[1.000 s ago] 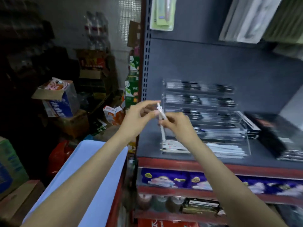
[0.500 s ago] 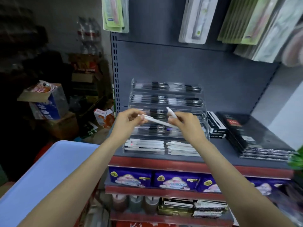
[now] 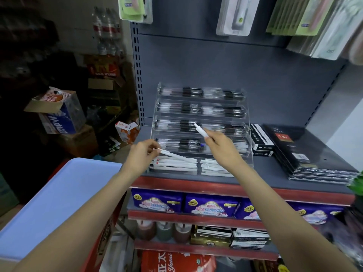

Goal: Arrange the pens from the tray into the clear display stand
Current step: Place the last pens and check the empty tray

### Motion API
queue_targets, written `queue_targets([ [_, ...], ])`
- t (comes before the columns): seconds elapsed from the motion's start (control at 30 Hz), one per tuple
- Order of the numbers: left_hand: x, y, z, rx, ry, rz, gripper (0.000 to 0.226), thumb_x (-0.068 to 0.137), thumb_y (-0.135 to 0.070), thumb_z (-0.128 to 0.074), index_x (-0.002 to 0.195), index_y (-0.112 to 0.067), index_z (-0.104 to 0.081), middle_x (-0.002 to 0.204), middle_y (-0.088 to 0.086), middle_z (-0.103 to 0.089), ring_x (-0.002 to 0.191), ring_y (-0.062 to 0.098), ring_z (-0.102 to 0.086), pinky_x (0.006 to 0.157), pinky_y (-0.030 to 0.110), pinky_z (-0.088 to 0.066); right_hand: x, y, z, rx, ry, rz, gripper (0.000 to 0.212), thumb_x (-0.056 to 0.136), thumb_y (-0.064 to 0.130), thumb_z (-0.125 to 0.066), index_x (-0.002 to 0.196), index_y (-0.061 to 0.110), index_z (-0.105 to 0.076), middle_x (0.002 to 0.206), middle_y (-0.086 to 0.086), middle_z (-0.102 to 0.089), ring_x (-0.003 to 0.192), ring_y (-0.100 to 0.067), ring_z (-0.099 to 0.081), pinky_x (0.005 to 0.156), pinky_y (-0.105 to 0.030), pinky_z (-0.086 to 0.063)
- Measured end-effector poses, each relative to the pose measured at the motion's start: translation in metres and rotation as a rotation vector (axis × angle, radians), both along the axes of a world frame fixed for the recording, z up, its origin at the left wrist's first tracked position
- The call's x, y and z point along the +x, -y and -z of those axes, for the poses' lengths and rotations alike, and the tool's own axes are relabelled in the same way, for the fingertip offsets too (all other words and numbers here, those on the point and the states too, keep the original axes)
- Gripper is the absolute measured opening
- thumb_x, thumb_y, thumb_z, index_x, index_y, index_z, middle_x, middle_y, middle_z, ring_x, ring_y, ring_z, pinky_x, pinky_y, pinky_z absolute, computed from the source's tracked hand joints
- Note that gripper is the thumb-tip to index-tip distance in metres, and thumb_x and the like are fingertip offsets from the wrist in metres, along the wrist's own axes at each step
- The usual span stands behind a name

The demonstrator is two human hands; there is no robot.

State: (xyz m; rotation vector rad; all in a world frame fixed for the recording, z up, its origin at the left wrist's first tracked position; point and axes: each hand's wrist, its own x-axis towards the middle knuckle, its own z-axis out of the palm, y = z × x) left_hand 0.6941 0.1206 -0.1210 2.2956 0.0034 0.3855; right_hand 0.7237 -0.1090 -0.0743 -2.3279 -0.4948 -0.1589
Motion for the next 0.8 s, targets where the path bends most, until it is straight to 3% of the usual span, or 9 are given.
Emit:
queue_targets([
  [0.1,-0.001,0.004,0.002,0.401,0.115,0.015,0.011,0.089,-0.016,-0.061,0.098,-0.012,-0.066,0.092,0.005,-0.069,0.094,0.023,-0.056,0.078,0.032,-0.041,0.001,-0.003,0.002,-0.059,0.02,-0.034,0.043,0.101,0.016,-0.034,0.144,0.015,-0.034,0.08,0.006,-0.039,0.068,-0.007,-0.037,0.056,-0.014,-0.027],
  [0.23,0.001,0.005,-0.001,0.764,0.107,-0.005,0.012,0.09,-0.018,-0.058,0.099,-0.015,-0.065,0.093,0.003,-0.069,0.102,0.027,-0.05,0.081,0.035,-0.032,-0.002,-0.003,0.002,-0.042,0.05,-0.047,0.038,0.099,0.013,-0.042,0.137,0.015,-0.047,0.093,0.0,-0.051,0.085,-0.016,-0.047,0.063,-0.022,-0.028],
  [0.3,0.001,0.0,-0.001,0.856,0.097,-0.012,0.007,0.077,-0.012,-0.072,0.083,-0.015,-0.069,0.08,0.0,-0.068,0.091,0.027,-0.054,0.074,0.035,-0.035,-0.003,-0.001,0.003,0.0,0.048,-0.018,0.03,0.097,0.013,-0.048,0.125,0.013,-0.057,0.091,0.002,-0.058,0.084,-0.015,-0.052,0.065,-0.021,-0.033],
  [0.37,0.004,-0.005,0.002,0.948,0.087,-0.028,0.025,0.049,-0.008,-0.087,0.059,-0.02,-0.067,0.061,-0.006,-0.061,0.071,0.023,-0.056,0.061,0.03,-0.038,-0.003,0.002,0.003,0.027,0.031,0.013,0.02,0.095,0.013,-0.052,0.112,0.012,-0.062,0.084,0.006,-0.061,0.081,-0.014,-0.055,0.07,-0.023,-0.039],
  [0.43,0.004,-0.005,0.002,0.979,0.102,-0.053,0.031,0.036,-0.008,-0.089,0.051,-0.021,-0.065,0.055,-0.007,-0.057,0.064,0.022,-0.056,0.055,0.028,-0.039,-0.002,0.005,0.004,0.008,0.034,0.032,0.015,0.093,0.012,-0.055,0.105,0.012,-0.065,0.084,0.005,-0.062,0.081,-0.013,-0.056,0.074,-0.024,-0.04],
  [0.5,0.002,0.0,-0.001,0.978,0.116,-0.049,0.025,0.041,-0.01,-0.088,0.056,-0.018,-0.069,0.058,-0.004,-0.061,0.067,0.024,-0.058,0.057,0.029,-0.041,-0.002,0.011,0.006,-0.037,0.039,0.05,0.015,0.092,0.011,-0.057,0.103,0.011,-0.067,0.088,0.001,-0.064,0.083,-0.014,-0.056,0.075,-0.024,-0.041],
  [0.57,-0.001,0.011,-0.005,0.89,0.095,-0.021,0.014,0.063,-0.012,-0.08,0.076,-0.014,-0.073,0.075,0.002,-0.066,0.083,0.028,-0.057,0.067,0.033,-0.04,-0.001,0.019,0.009,-0.104,0.045,0.075,0.017,0.091,0.01,-0.058,0.104,0.01,-0.069,0.093,-0.003,-0.063,0.083,-0.014,-0.054,0.075,-0.022,-0.04],
  [0.63,-0.001,0.028,-0.01,0.802,0.112,0.017,0.018,0.086,-0.02,-0.061,0.103,-0.014,-0.068,0.102,0.002,-0.064,0.105,0.026,-0.051,0.082,0.035,-0.034,0.0,0.027,0.014,-0.14,0.042,0.097,0.02,0.089,0.009,-0.061,0.107,0.01,-0.07,0.098,-0.007,-0.064,0.085,-0.016,-0.057,0.078,-0.021,-0.042],
  [0.8,0.007,0.073,-0.013,0.654,0.093,0.188,0.036,0.096,-0.025,-0.048,0.13,-0.015,-0.049,0.126,0.003,-0.053,0.121,0.022,-0.041,0.1,0.032,-0.033,0.001,0.044,0.03,-0.293,0.002,0.112,0.023,0.09,0.016,-0.061,0.111,0.014,-0.069,0.114,-0.005,-0.065,0.105,-0.023,-0.061,0.092,-0.038,-0.049],
])
